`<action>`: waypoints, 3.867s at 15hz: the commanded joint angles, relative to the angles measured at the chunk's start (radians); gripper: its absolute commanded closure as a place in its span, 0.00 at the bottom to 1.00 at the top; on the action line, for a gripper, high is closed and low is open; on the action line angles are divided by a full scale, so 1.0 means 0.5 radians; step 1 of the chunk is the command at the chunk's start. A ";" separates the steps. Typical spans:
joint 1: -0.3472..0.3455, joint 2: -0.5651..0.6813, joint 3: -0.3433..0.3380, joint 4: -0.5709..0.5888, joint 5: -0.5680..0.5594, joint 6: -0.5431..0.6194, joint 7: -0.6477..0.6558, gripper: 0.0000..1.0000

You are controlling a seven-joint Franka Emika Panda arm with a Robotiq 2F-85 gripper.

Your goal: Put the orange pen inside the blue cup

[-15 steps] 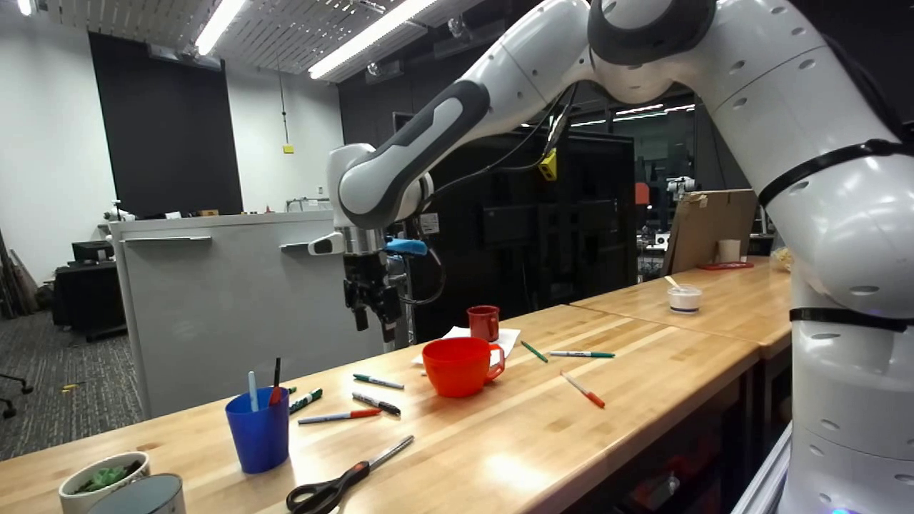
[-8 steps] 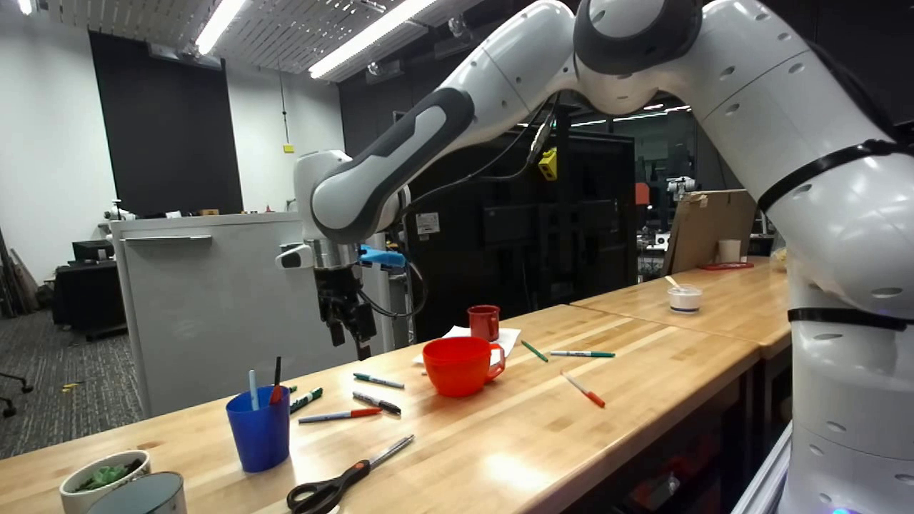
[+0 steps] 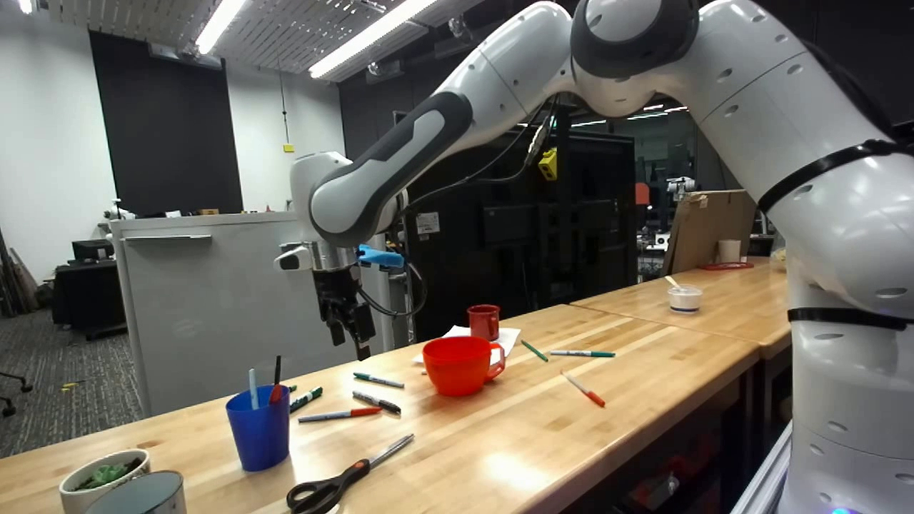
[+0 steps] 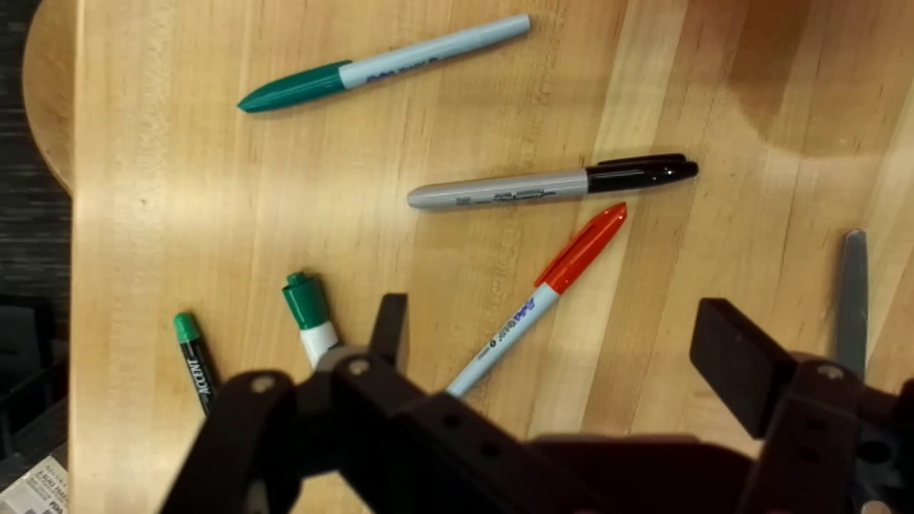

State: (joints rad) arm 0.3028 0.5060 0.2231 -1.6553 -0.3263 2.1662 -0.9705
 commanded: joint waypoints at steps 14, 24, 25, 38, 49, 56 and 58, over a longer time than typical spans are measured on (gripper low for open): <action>-0.030 0.280 0.004 0.039 0.020 0.307 0.538 0.00; -0.062 0.424 0.039 0.071 0.066 0.406 0.505 0.00; -0.064 0.436 0.040 0.075 0.065 0.413 0.504 0.25; -0.076 0.415 0.091 0.088 0.092 0.400 0.477 1.00; 0.058 0.320 0.048 0.135 -0.090 0.181 0.483 0.97; 0.298 0.209 -0.022 0.263 -0.409 -0.267 0.624 0.97; 0.353 0.169 -0.037 0.294 -0.498 -0.423 0.694 0.97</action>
State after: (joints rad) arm 0.4281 0.6388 0.2335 -1.5147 -0.5138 2.0571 -0.6746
